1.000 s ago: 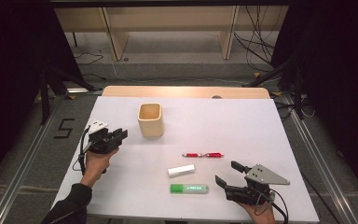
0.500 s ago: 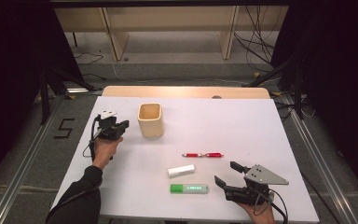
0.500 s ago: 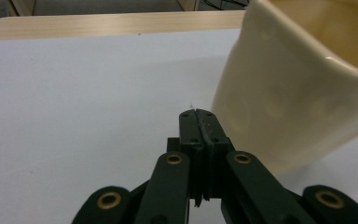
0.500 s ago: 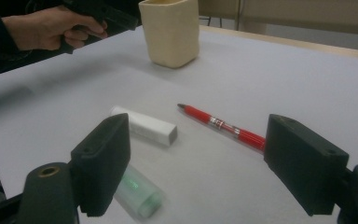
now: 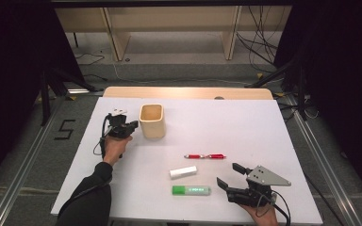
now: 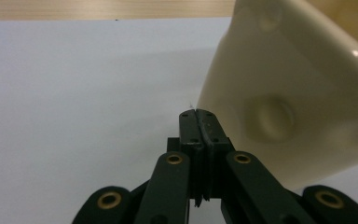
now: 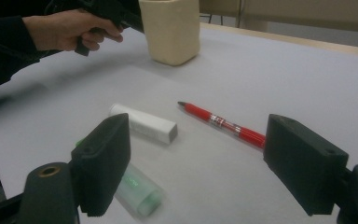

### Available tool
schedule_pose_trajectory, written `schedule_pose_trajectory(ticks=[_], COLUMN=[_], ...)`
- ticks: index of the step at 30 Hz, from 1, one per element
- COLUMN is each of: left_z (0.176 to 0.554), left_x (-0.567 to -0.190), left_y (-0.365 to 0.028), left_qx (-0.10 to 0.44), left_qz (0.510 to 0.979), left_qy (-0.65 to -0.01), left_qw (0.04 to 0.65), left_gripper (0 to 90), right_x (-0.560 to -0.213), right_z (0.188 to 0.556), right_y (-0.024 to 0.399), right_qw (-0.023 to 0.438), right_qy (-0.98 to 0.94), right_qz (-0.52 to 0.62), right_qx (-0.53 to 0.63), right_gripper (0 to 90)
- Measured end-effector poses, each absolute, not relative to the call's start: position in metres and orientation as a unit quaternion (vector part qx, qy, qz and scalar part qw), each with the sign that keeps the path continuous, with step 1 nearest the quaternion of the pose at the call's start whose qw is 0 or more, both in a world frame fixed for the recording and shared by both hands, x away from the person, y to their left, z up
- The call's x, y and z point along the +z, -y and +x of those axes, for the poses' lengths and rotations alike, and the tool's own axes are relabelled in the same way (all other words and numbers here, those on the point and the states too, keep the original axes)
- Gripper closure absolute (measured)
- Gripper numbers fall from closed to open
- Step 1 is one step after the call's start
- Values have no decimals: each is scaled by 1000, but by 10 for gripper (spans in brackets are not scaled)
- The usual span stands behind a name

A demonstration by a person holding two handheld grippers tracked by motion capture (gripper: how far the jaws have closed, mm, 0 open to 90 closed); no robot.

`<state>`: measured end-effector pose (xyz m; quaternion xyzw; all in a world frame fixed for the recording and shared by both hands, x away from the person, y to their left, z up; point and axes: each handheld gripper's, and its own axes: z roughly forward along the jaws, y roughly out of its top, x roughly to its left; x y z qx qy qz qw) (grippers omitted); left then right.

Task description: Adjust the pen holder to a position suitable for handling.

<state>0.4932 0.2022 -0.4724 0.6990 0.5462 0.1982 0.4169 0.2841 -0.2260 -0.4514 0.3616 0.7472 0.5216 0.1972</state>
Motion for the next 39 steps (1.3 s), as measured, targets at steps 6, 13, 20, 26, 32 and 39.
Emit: schedule_pose_trajectory(ticks=[6,13,20,26,32,39], left_z=[496,500,502,503,505,507], left_x=[-473,-479,-480,-480,-480,-479], left_y=[-194,-189,-186,-176,-159,-137], left_qx=[194,194,191,184,182,169], left_qz=[710,707,709,711,721,727], left_qy=[-539,-550,-546,-542,-529,-522], left_qw=[409,400,403,409,409,414], left_gripper=[896,898,899,899,899,899], right_x=[-451,-452,-452,-451,-452,-451], right_z=[284,285,284,284,284,284], right_y=[226,225,225,225,224,225], right_qw=[198,196,195,198,196,196], right_qy=[-747,-750,-751,-751,-750,-750], right_qz=[361,360,358,356,357,355], right_qx=[522,519,519,520,520,522], right_gripper=[239,241,241,242,240,239])
